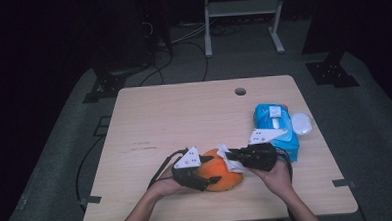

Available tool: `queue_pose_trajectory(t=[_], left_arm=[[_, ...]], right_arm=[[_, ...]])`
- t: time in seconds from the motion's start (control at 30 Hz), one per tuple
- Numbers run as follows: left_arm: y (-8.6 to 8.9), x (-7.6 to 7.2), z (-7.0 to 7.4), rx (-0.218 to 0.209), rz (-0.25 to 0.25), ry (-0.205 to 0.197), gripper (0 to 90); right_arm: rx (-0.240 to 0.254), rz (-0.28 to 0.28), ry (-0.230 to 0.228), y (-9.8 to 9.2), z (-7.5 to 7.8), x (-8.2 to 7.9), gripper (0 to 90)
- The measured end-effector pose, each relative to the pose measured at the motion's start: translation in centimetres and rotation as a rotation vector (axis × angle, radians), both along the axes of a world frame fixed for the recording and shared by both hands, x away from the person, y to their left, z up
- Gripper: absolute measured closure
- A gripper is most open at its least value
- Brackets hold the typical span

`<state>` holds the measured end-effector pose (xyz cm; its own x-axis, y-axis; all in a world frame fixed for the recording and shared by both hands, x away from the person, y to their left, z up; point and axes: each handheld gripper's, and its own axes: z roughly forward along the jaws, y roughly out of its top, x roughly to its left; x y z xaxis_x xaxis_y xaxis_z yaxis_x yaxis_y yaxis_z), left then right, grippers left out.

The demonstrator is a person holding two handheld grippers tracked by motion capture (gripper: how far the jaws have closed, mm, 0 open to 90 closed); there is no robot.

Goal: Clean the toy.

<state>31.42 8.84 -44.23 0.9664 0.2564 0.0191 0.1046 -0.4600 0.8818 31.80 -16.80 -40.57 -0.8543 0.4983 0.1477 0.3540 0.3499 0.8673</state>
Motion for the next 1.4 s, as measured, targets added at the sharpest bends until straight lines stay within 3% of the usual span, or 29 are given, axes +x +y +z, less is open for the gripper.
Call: queue_pose_trajectory(t=[0.07, 0.13, 0.23, 0.33, 0.43, 0.5, 0.57, 0.73, 0.8, 0.9, 1.07, 1.13, 1.2, 1.27, 1.33, 1.4], left_arm=[[0.1, 0.0, 0.0, -0.003, 0.002, 0.002, 29.5], [0.1, 0.1, 0.1, -0.006, 0.004, 0.007, 27.6], [0.4, 0.4, 0.9, -0.042, 0.020, 0.039, 21.2], [0.8, 0.6, 1.2, -0.027, 0.067, 0.038, 15.9], [1.1, 0.9, 0.6, -0.024, 0.070, 0.075, 17.7], [1.0, 0.8, 0.5, -0.010, 0.068, 0.071, 23.4], [0.9, 0.7, 0.7, 0.013, 0.062, 0.070, 28.1], [0.3, 0.2, 1.1, 0.047, 0.043, 0.022, 30.2], [0.2, 0.1, 1.2, 0.053, 0.043, 0.013, 30.2], [0.5, 0.3, 1.0, 0.036, 0.048, 0.025, 28.3], [0.9, 0.8, 0.8, -0.002, 0.086, 0.059, 15.9], [1.0, 0.8, 0.8, -0.007, 0.075, 0.069, 19.2], [0.8, 0.7, 0.8, 0.001, 0.071, 0.056, 26.1], [0.6, 0.4, 1.1, 0.011, 0.071, 0.043, 29.5], [0.3, 0.2, 1.4, 0.026, 0.059, 0.018, 30.6], [0.0, -0.1, 1.5, 0.039, 0.052, 0.003, 30.6]], right_arm=[[-0.042, 0.005, 0.003, 0.5, -0.5, 0.1, 82.5], [-0.046, 0.004, 0.027, 0.4, -1.3, 0.4, 82.6], [-0.058, -0.006, 0.018, 0.4, -1.5, 0.2, 82.6], [-0.068, -0.013, 0.018, 0.1, -1.6, 0.1, 82.6], [-0.067, -0.026, 0.027, -0.6, -1.6, 0.3, 82.5], [-0.076, -0.032, 0.027, -0.8, -1.5, 0.3, 82.6], [-0.105, -0.049, -0.003, -0.8, -1.2, 0.1, 82.6], [-0.053, -0.010, -0.034, 0.3, 0.0, -0.7, 82.6], [-0.058, 0.013, -0.052, 1.1, 0.3, -0.9, 82.5], [-0.080, 0.015, -0.049, 1.3, 0.1, -0.8, 82.6], [-0.085, -0.016, -0.018, 0.0, -0.7, -0.2, 82.6], [-0.098, -0.032, -0.019, -0.5, -0.7, -0.1, 82.5], [-0.087, -0.036, -0.009, -0.8, -0.7, 0.0, 82.6], [-0.075, -0.036, -0.030, -0.6, -0.3, -0.4, 82.5], [-0.037, -0.002, -0.040, 0.0, 0.4, -0.9, 82.5], [-0.045, 0.024, -0.064, 0.8, 0.8, -1.2, 82.5]])
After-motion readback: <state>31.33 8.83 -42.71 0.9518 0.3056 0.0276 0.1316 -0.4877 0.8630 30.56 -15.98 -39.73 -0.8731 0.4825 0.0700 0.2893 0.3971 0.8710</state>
